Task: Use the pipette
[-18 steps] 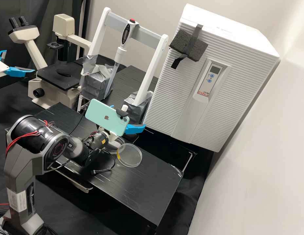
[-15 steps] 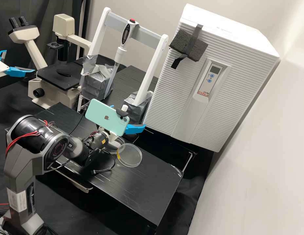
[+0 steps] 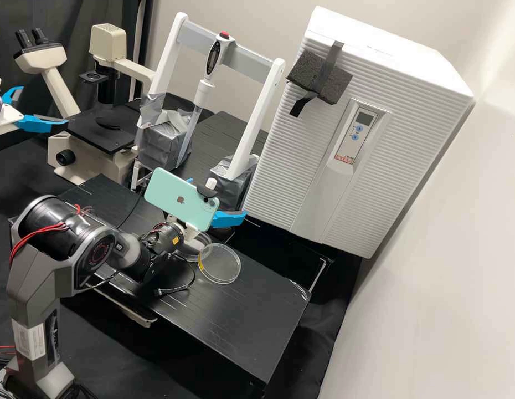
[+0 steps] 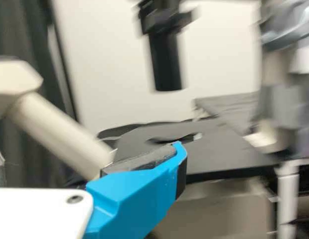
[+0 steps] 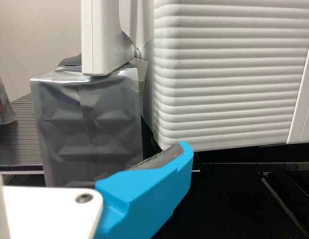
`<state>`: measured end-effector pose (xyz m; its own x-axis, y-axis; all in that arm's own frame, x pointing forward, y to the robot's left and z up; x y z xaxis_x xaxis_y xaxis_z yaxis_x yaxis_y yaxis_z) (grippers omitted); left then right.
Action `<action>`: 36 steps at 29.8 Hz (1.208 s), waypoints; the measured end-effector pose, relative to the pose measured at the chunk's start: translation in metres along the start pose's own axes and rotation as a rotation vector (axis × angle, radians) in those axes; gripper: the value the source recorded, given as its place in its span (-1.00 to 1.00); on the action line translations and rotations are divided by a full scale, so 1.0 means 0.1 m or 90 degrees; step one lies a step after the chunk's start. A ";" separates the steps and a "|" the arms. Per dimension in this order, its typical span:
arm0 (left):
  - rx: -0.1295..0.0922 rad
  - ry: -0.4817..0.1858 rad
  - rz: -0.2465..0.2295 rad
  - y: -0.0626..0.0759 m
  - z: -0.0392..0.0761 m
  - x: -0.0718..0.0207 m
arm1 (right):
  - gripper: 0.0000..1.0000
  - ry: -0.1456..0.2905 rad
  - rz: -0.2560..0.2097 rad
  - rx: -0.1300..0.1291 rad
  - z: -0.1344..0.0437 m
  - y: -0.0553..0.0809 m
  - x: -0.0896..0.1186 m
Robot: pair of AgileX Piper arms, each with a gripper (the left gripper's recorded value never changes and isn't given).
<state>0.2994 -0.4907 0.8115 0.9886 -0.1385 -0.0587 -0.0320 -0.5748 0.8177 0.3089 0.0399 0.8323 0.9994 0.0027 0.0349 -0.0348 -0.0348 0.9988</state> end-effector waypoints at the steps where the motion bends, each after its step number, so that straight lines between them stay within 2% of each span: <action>1: -0.006 -0.017 0.005 0.03 0.07 -0.011 | 1.00 0.000 0.000 0.000 0.00 0.00 0.00; 8: -0.035 -0.101 0.013 0.08 0.41 -0.068 | 1.00 0.000 0.000 0.000 0.00 0.00 0.00; 10: -0.036 -0.133 0.011 0.08 0.55 -0.094 | 1.00 0.000 0.000 0.000 0.00 0.00 0.00; 14: -0.035 -0.180 0.004 0.06 0.74 -0.133 | 1.00 0.000 0.000 0.000 0.00 0.00 0.00; 21: -0.034 -0.232 -0.006 0.02 0.94 -0.189 | 1.00 0.000 0.000 0.000 0.00 0.00 0.00; 24: -0.035 -0.244 -0.008 0.02 0.99 -0.206 | 1.00 0.000 0.000 0.000 0.00 0.00 0.00; 28: -0.035 -0.249 -0.012 0.00 1.00 -0.216 | 1.00 0.000 0.000 0.000 0.00 0.00 0.00; 32: -0.059 -0.250 -0.014 0.03 0.96 -0.256 | 1.00 0.000 0.000 0.000 0.00 0.00 0.00; 36: -0.079 -0.246 0.015 0.20 0.86 -0.342 | 1.00 0.000 0.000 0.000 0.00 0.00 0.00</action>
<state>0.2523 -0.5667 0.7802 0.8593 -0.4569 -0.2299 -0.0131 -0.4690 0.8831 0.3089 0.0399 0.8323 0.9994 0.0027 0.0349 -0.0348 -0.0348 0.9988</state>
